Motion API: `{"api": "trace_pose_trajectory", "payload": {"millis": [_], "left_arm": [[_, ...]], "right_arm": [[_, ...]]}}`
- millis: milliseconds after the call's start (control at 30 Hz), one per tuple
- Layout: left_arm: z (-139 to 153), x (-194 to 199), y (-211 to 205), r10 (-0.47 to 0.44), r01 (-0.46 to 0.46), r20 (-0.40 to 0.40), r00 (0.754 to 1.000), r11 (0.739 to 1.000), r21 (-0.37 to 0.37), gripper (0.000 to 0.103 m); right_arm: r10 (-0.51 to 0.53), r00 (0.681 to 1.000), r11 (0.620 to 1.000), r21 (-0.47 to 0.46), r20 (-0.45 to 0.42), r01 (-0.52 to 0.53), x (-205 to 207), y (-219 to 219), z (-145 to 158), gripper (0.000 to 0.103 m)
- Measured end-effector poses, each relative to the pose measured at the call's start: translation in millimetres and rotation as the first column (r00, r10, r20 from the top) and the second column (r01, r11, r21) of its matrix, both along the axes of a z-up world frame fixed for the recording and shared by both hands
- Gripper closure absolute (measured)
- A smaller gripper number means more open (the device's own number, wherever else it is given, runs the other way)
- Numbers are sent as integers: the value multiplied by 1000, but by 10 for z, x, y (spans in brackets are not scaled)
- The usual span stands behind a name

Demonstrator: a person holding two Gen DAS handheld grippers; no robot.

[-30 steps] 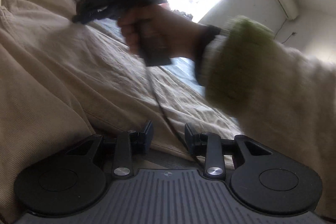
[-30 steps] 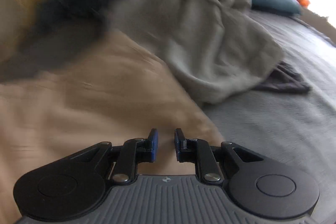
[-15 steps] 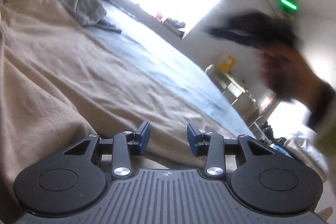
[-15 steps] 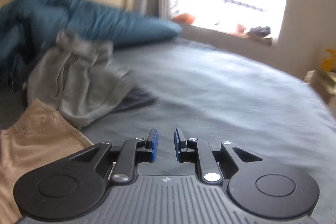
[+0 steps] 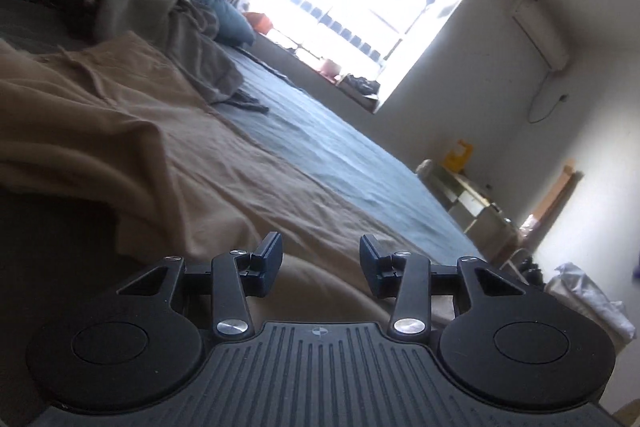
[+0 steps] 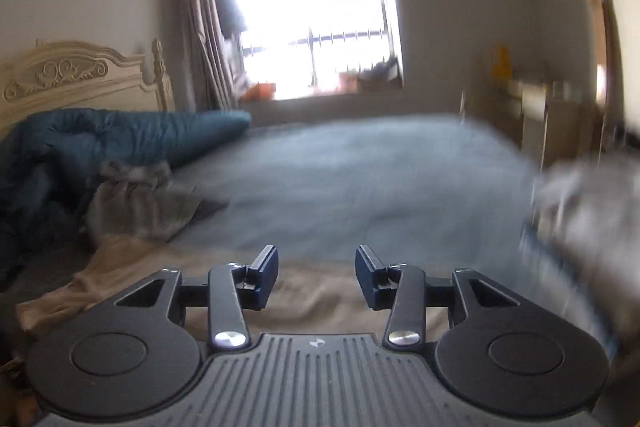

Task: Fold clothes

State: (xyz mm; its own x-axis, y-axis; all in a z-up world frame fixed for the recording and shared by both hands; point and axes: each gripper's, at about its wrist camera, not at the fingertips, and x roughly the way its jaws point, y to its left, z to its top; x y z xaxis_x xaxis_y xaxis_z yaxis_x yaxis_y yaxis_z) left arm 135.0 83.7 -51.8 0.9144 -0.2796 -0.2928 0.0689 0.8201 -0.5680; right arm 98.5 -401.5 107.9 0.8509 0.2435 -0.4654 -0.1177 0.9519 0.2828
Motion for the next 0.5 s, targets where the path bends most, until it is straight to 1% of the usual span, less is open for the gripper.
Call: {"api": "trace_pose_trajectory", "payload": {"millis": [33, 100, 167, 233, 300, 333, 433, 500], "left_arm": [[3, -22, 30, 16, -16, -12, 1000, 1000, 9, 61], [7, -64, 95, 47, -46, -39, 998, 999, 28, 61], [7, -133, 160, 75, -72, -67, 995, 996, 49, 61], [-6, -205, 218, 99, -93, -89, 991, 994, 62, 61], [-20, -294, 258, 129, -120, -101, 987, 989, 88, 61], [-27, -335, 281, 145, -134, -106, 984, 986, 103, 60], [-74, -405, 392, 194, -181, -122, 973, 977, 114, 60], [-101, -410, 512, 223, -211, -132, 966, 973, 96, 60]], "right_arm": [[10, 998, 996, 84, -64, -4, -15, -22, -220, 53], [40, 982, 969, 249, -182, 7, -22, -63, -656, 53], [69, 955, 933, 357, -287, 40, 86, -56, -1017, 53], [71, 927, 894, 436, -368, 105, 224, -62, -1285, 53], [74, 893, 846, 502, -443, 179, 363, -70, -1538, 53], [75, 881, 829, 520, -467, 205, 441, -69, -1632, 53], [77, 856, 811, 531, -512, 245, 588, -51, -1823, 53], [80, 843, 811, 527, -532, 256, 658, -39, -1926, 53]]}}
